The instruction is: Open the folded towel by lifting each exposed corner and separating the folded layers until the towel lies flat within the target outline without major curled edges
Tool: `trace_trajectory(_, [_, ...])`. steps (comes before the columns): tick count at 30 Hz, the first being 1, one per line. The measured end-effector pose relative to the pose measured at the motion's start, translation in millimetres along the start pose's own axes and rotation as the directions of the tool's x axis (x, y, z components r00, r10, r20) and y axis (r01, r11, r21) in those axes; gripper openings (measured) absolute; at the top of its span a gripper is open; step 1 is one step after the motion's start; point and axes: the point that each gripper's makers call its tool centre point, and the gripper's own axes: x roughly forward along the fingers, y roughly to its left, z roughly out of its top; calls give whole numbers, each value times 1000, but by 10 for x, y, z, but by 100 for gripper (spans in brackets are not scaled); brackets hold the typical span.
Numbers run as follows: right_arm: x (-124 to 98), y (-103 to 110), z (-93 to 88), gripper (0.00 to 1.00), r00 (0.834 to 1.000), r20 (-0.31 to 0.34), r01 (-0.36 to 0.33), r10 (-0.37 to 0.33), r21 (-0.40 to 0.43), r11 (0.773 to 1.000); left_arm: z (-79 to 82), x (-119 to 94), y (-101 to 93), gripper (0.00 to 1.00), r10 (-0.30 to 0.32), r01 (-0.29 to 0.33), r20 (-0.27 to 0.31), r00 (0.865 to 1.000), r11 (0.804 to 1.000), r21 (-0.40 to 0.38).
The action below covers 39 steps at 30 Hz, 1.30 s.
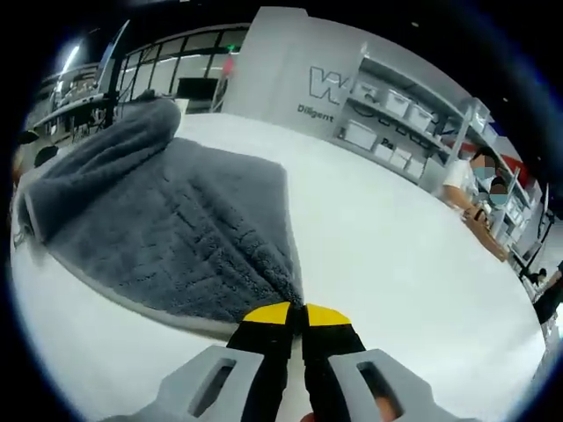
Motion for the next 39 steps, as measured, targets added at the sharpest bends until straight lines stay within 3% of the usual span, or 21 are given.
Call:
trace_trajectory(14, [-75, -422, -200, 0, 994, -32, 104, -103, 37, 994, -8, 19, -16, 99, -5, 5, -5, 1000, 1000, 0])
trace_trajectory(27, [-108, -433, -203, 0, 992, -32, 127, -125, 50, 991, 3, 25, -7, 98, -10, 10, -7, 1000, 1000, 1])
trace_trajectory(35, [-284, -523, -202, 21, 986, -6, 169, -169, 46, 985, 7, 24, -4, 98, -9, 9, -6, 1000, 1000, -1])
trace_trajectory(39, [-423, -475, -118, 28, 987, 51, 152, -155, 68, 986, 2, 34, -26, 98, -13, 13, -9, 1000, 1000, 2])
